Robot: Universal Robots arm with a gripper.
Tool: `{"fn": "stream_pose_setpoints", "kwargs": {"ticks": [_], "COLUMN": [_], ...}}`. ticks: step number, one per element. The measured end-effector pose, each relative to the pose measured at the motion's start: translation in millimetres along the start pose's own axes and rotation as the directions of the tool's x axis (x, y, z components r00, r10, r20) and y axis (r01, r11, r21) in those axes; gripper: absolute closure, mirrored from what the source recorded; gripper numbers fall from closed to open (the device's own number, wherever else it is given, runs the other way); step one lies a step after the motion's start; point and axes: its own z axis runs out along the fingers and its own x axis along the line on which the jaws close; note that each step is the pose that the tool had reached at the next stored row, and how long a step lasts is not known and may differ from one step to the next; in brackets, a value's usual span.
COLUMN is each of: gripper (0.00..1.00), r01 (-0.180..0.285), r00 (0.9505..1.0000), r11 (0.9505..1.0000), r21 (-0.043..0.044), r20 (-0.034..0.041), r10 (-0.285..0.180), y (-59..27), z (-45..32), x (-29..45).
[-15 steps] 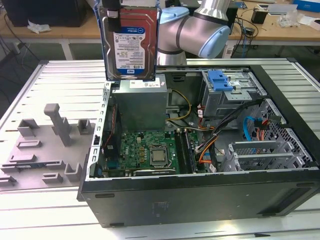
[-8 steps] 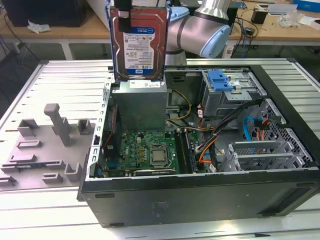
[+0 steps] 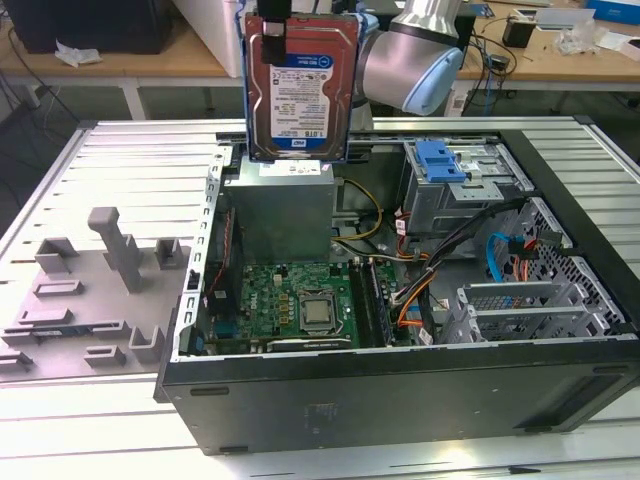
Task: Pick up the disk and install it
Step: 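Pick up the disk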
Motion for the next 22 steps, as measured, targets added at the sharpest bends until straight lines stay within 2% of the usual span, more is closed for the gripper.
{"fn": "stream_pose_setpoints", "kwargs": {"ticks": [10, 12, 14, 17, 22], "gripper": [0.63, 0.63, 0.63, 0.63, 0.63], "r01": [0.0, 0.0, 0.0, 0.0, 0.0], "r00": [1.0, 1.0, 1.0, 1.0, 1.0], "r11": [1.0, 1.0, 1.0, 1.0, 1.0], "r21": [0.0, 0.0, 0.0, 0.0, 0.0], "r20": [0.0, -0.0001, 0.0, 0.0, 0.0], "r10": [0.0, 0.0, 0.0, 0.0, 0.0], "y": [-22.1, -29.9, -34.0, -37.3, -37.3], "z": [-1.6, -2.2, -2.4, -2.7, -2.7], "x": [1.6, 2.2, 2.5, 2.6, 2.6]}}
